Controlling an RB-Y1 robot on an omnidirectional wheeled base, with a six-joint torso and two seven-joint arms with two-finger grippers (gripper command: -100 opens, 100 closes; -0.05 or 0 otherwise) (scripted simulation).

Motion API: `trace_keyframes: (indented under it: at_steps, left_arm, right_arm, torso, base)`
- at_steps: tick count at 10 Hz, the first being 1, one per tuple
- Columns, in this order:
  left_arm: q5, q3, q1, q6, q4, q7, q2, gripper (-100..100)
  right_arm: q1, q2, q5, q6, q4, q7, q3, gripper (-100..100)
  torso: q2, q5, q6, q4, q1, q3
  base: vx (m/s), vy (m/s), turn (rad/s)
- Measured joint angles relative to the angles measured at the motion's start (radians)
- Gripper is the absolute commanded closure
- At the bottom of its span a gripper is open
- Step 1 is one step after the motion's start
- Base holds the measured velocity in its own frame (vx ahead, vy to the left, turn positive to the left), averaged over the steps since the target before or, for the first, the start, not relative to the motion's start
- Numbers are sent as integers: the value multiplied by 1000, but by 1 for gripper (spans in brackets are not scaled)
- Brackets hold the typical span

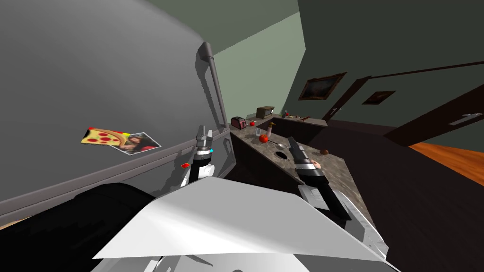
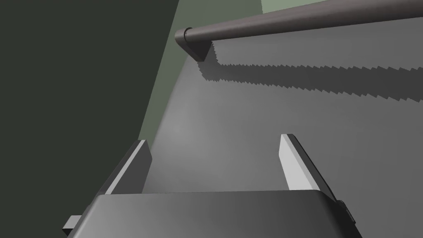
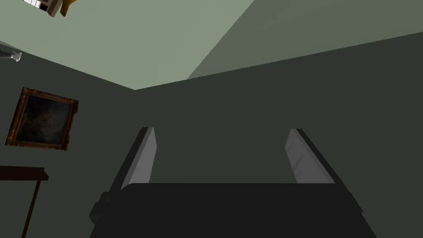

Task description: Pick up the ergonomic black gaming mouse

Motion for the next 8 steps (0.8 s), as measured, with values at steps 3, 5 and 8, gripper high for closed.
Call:
trace_keyframes:
  at_steps: [3, 5, 8]
  left_arm:
    - [0, 0, 0, 0, 0, 0, 0, 0]
    - [0, 0, 0, 0, 0, 0, 0, 0]
    - [0, 0, 0, 0, 0, 0, 0, 0]
  right_arm:
    - [-2, -81, 12, 24, 12, 27, -22, -100]
    - [-3, -134, 23, 37, 27, 46, -33, -100]
    - [3, -211, 40, 51, 45, 65, -42, -100]
  torso:
    - [1, 0, 0, 0, 0, 0]
    - [1, 0, 0, 0, -1, 0]
    - [2, 0, 0, 0, -2, 1]
  base:
    - [86, 78, 61]
    - [77, 58, 46]
    - [52, 45, 54]
